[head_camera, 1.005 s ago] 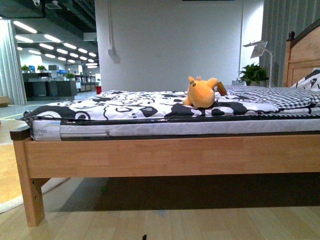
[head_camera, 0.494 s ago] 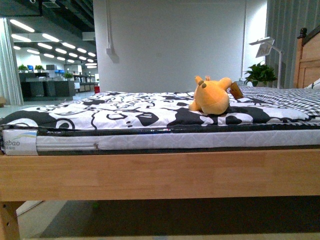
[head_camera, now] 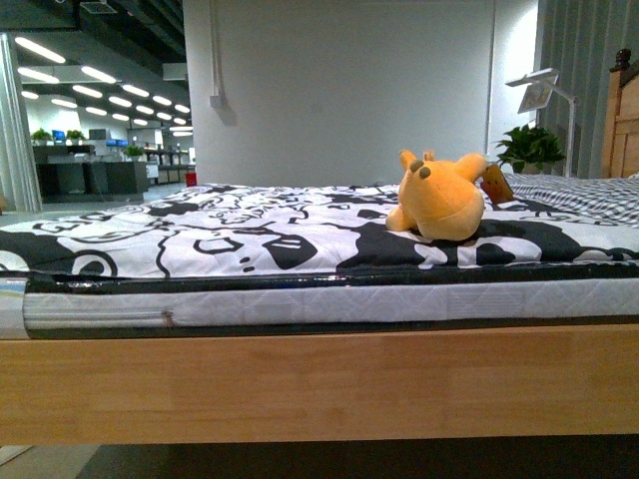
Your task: Put away toys
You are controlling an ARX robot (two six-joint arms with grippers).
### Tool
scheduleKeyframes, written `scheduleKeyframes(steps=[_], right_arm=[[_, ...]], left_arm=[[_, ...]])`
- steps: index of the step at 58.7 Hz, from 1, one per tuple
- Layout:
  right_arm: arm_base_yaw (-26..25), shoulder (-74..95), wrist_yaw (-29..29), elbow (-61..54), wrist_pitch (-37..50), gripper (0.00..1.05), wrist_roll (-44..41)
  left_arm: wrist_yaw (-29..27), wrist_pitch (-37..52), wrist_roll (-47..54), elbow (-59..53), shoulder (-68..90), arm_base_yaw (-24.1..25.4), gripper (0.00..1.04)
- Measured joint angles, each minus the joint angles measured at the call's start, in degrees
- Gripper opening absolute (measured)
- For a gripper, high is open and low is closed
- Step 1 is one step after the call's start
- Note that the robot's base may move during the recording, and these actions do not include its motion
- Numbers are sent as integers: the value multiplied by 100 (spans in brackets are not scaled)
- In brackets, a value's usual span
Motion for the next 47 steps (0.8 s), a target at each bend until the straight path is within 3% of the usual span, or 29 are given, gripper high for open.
scheduleKeyframes(steps=[47], right_arm=[[0, 2, 2, 0, 0, 98, 0]], left_arm=[[0, 0, 0, 0, 0, 0, 98]])
